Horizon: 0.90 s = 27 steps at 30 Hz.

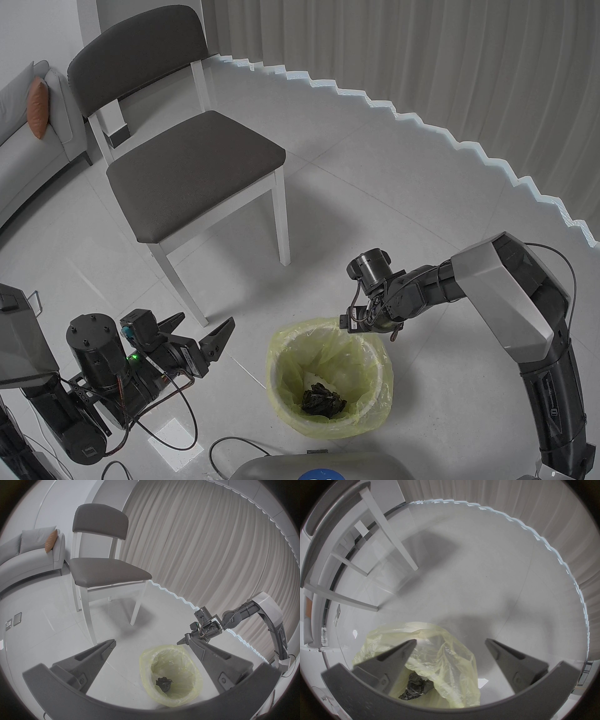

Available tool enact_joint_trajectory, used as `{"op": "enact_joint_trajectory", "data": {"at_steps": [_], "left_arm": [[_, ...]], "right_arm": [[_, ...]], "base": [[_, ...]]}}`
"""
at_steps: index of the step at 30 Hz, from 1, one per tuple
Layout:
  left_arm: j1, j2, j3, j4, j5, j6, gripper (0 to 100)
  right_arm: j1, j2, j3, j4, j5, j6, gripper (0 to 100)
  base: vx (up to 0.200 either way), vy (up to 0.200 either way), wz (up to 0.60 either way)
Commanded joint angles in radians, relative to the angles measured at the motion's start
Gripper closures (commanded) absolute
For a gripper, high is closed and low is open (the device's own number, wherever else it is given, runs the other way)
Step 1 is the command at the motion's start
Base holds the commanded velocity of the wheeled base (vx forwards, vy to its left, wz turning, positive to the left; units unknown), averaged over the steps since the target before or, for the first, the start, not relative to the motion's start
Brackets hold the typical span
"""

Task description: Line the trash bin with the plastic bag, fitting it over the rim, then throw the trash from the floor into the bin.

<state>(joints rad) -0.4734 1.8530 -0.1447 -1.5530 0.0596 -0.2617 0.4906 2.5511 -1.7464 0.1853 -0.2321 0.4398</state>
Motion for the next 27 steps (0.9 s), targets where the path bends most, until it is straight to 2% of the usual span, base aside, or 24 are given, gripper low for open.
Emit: {"op": "enact_joint_trajectory", "data": {"at_steps": [1, 27], "left_arm": [[-0.001, -0.012, 0.000, -0.012, 0.000, -0.001, 0], [0.001, -0.011, -0.001, -0.012, 0.000, -0.001, 0]], "right_arm": [[0.011, 0.009, 0.004, -0.001, -0.001, 0.000, 0], [0.000, 0.001, 0.001, -0.010, 0.000, 0.000, 0]], "base": [[0.000, 0.000, 0.00], [0.000, 0.000, 0.00]]}}
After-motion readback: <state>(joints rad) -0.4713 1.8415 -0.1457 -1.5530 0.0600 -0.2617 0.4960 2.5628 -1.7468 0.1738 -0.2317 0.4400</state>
